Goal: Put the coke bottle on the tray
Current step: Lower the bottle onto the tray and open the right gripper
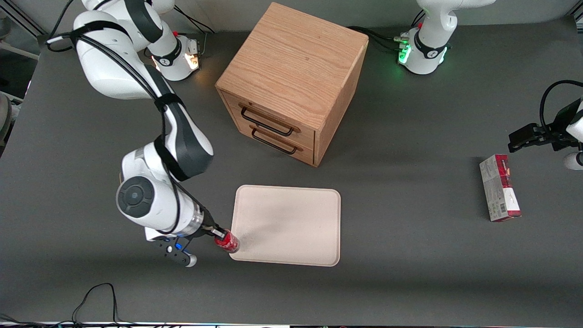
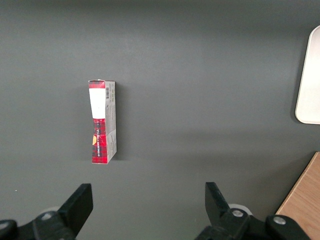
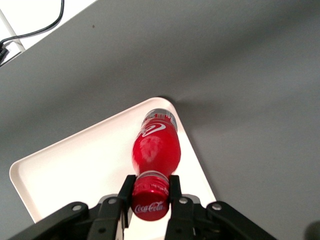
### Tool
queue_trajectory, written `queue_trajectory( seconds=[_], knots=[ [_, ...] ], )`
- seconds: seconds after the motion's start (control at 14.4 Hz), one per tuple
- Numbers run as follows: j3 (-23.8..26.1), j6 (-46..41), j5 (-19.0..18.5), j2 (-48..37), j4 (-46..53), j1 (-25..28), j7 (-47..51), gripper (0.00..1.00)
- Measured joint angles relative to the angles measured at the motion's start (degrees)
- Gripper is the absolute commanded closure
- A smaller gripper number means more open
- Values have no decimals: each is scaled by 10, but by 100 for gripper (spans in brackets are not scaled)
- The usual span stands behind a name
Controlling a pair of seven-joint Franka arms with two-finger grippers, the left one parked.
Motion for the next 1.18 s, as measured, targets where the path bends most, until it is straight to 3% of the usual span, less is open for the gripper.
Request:
queue_trajectory(
  seconds=[0.35,0.76,0.83,0.9,0.97,1.18],
  knots=[
    [0,43,-29,27,1,31,39,100],
    [-1,54,-31,39,7,35,41,100],
    [-1,55,-31,39,7,35,41,62],
    [-1,57,-31,39,7,35,41,8],
    [-2,58,-31,39,7,35,41,0],
    [-3,59,-32,39,12,35,41,0]
  ],
)
